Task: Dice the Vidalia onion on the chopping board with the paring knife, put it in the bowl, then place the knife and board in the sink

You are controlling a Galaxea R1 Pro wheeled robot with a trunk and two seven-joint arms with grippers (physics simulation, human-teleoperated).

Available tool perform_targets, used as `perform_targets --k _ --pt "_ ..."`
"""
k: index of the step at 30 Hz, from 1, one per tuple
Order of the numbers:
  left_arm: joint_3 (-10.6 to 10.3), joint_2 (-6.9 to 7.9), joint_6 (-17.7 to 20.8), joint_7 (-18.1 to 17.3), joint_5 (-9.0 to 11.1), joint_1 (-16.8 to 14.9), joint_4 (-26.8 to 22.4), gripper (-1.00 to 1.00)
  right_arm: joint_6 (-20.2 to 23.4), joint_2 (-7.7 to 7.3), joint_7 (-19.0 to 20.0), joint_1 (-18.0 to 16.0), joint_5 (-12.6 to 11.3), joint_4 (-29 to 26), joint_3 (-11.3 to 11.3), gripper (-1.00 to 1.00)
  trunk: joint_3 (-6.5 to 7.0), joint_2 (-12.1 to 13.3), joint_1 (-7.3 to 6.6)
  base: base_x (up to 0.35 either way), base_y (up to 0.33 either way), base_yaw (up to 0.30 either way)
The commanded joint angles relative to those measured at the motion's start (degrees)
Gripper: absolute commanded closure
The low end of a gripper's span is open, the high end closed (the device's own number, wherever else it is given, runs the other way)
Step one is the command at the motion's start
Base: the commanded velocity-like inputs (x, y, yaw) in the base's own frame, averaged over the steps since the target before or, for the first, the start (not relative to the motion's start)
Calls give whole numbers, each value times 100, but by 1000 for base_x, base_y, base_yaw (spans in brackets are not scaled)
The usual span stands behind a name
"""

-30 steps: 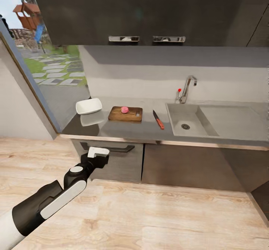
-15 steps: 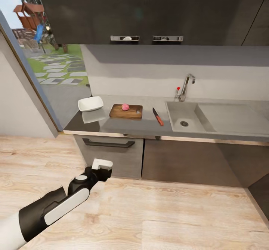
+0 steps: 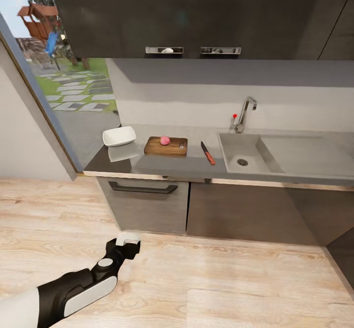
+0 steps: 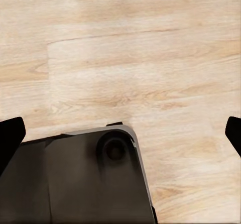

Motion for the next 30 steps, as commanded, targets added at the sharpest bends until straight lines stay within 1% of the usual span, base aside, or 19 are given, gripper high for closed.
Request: perform_targets --k 1,2,4,7,8,10,12,15,23,28,30 --pt "-117 2 -136 31 115 -11 102 -100 -7 0 -21 1 -51 -4 37 -100 -10 -12 4 0 0 0" --pt "-167 2 -202 28 175 -11 154 -100 -7 4 -19 1 -51 -2 38 -100 -10 -12 4 0 0 0" --pt "-371 4 -380 17 417 -11 346 -100 -4 23 -16 3 -52 3 41 -100 -10 -12 4 0 0 0" --pt "-507 14 -484 -50 635 -11 531 -100 -3 32 -13 1 -52 2 42 -100 -10 -12 4 0 0 0" --pt "-541 20 -513 -180 706 -11 671 -100 -3 30 -12 1 -52 3 42 -100 -10 -12 4 0 0 0" --pt "-562 17 -533 -465 758 -11 919 -100 -3 18 -12 1 -52 4 41 -100 -10 -12 4 0 0 0" --pt "-567 12 -543 -638 773 -11 1063 -100 -3 14 -12 1 -52 1 37 -100 -10 -12 4 0 0 0" --pt "-570 7 -567 -726 780 -11 1141 -100 -3 13 -11 1 -53 3 37 -100 -10 -12 4 0 0 0" --pt "-561 -1 -586 -753 779 -11 1151 -100 -3 14 -11 3 -53 4 43 -100 -10 -12 4 0 0 0" --pt "-547 109 -601 -753 777 -11 1175 -100 -3 18 -11 4 -53 5 43 -100 -10 -12 4 0 0 0" --pt "-549 186 -603 -757 778 -11 1178 -100 -3 17 -11 4 -53 6 43 -100 -10 -12 4 0 0 0"
